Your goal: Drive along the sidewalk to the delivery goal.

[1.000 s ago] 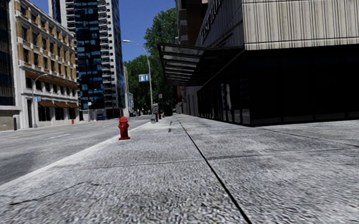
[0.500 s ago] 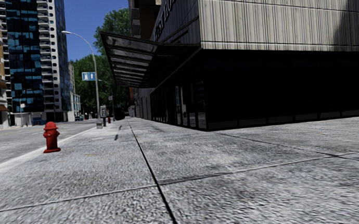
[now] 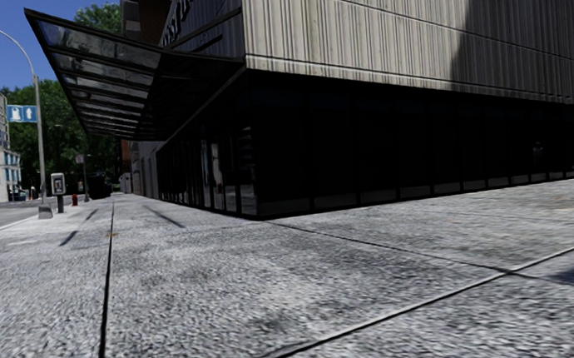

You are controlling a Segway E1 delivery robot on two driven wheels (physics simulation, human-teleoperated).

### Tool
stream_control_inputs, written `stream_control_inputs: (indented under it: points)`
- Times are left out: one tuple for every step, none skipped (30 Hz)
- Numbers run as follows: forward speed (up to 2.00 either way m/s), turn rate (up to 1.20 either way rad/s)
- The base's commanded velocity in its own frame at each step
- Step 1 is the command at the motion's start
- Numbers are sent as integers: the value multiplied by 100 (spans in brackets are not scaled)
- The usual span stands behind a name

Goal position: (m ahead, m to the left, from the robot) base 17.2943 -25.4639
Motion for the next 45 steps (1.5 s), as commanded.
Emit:
stream_control_inputs:
  points:
    - [200, -58]
    - [200, -58]
    - [200, -58]
    - [200, -58]
    - [200, -58]
    - [200, -58]
    - [200, -58]
    - [200, -58]
    - [200, -58]
    - [200, -58]
    - [200, -58]
    - [200, -58]
    - [200, -58]
    - [200, -58]
    - [200, -58]
    - [200, -58]
    - [200, -58]
    - [200, -58]
    - [200, -58]
    - [200, -58]
    - [200, -58]
    - [200, -58]
    - [200, -58]
    - [200, -58]
    - [200, -58]
    - [200, -58]
    - [200, -58]
    - [200, -58]
    - [200, -58]
    - [200, -58]
    - [200, -58]
    - [200, -58]
    - [200, -58]
    - [200, -58]
    - [200, -58]
    - [200, -58]
    - [200, -58]
    - [200, -58]
    - [200, -58]
    - [200, -58]
    - [200, -58]
    - [200, -58]
    - [200, -58]
    - [200, -58]
    - [200, -58]
